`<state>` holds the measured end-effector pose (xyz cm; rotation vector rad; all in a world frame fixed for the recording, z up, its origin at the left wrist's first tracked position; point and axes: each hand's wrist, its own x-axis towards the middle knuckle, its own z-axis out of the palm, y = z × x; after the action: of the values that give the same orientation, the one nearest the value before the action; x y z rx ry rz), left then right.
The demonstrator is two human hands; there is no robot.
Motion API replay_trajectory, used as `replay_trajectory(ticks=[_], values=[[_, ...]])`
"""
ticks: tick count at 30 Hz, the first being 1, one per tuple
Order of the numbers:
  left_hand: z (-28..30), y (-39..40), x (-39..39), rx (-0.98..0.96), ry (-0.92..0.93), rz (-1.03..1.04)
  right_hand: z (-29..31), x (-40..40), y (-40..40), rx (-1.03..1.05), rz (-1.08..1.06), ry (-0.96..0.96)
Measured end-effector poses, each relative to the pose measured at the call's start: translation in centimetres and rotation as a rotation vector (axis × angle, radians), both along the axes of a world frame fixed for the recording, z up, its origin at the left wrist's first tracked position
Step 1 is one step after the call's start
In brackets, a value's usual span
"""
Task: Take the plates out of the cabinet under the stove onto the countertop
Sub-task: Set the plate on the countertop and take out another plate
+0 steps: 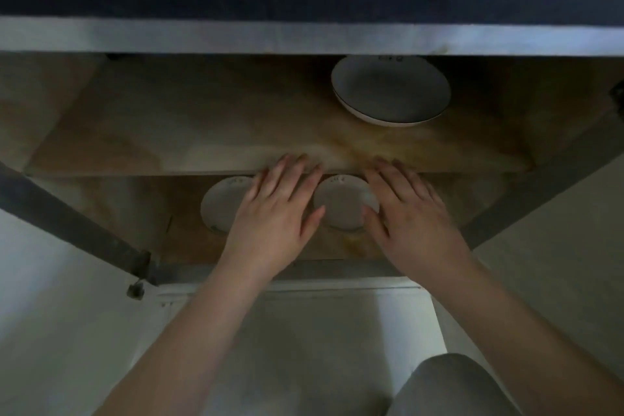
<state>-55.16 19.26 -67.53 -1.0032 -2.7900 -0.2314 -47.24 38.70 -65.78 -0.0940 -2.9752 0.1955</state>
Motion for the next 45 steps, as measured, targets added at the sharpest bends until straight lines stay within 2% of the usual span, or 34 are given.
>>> replay_trajectory(ticks=[6,11,16,25,32,35,39,42,45], values=[[-1.1,0.9,-2.0,0.005,0.079,-0.017,-1.2,-1.9,2.1,0.073,-0.049,0.093],[-0.9,2.8,-2.9,0.069,0.138,-0.13,-2.0,-2.6,3.1,0.093,-0.084,0.206],[-0.6,4.2,-3.8,0.106,0.149,-0.127,-1.2,-3.4,4.4,0.078,-0.114,0.278],[-0.3,4.1,-6.0,0.099,0.078,-0.091,-0.1,-8.0,4.6,-0.007,-0.086,0.138],[0.6,5.5,-7.0,0.23,0.008,-0.057,0.1,-7.7,4.0,-0.099,-0.085,0.188],[0.9,6.1,-7.7,0.317,-0.126,-0.039,0.2,-6.7,3.1,-0.115,-0.069,0.193],[1.9,7.2,-9.2,0.555,-0.386,0.083,0.1,-5.1,2.6,-0.183,-0.034,0.223],[3.0,8.1,-10.2,0.795,-0.6,0.184,0.2,-4.2,3.0,-0.456,-0.071,0.244],[4.3,9.2,-10.6,1.141,-1.006,0.323,0.8,-3.5,4.3,-0.74,-0.271,0.375]])
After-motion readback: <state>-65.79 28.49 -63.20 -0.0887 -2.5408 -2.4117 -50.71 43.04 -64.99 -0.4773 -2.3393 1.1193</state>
